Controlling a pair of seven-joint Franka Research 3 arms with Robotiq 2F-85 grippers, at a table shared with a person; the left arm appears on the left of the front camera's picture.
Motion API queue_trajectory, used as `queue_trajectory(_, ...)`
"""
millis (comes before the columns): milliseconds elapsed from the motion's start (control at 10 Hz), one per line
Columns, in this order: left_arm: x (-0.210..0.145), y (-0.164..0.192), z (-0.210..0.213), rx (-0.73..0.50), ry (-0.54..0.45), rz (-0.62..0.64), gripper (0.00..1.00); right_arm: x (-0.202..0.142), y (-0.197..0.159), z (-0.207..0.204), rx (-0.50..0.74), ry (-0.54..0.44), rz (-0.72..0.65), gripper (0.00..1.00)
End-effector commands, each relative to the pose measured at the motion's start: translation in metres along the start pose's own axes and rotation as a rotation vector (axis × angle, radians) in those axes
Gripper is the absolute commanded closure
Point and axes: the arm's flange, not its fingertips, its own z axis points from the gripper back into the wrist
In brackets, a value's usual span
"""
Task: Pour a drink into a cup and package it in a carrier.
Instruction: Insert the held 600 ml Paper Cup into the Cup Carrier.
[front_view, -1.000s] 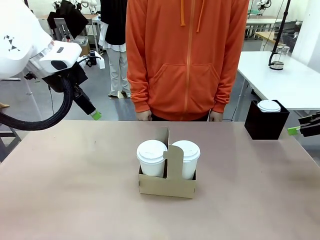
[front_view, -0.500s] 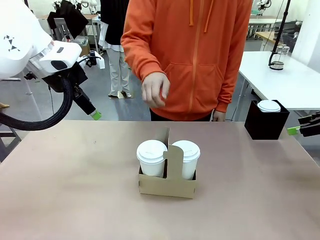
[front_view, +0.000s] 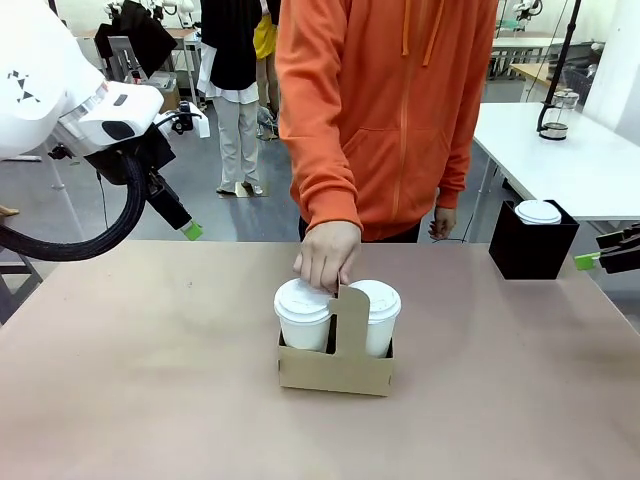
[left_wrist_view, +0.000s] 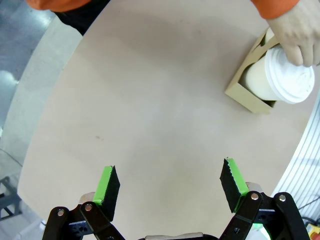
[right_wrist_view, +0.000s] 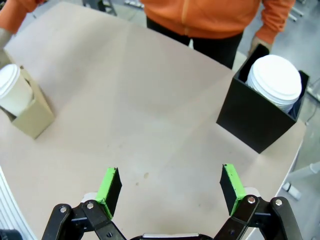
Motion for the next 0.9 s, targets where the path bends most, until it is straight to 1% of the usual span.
queue_trajectory(0, 0.0004, -0.0013, 0.0017, 0.005, 0.016, 0.010, 0.00, -0.0007, -0.0006, 0.0018, -0.010, -0.002, 0.021, 0.00)
queue_trajectory(800, 0.0004, -0.0013, 0.0017, 0.005, 0.016, 0.010, 0.00, -0.0007, -0.0006, 0.0018, -0.010, -0.002, 0.021, 0.00)
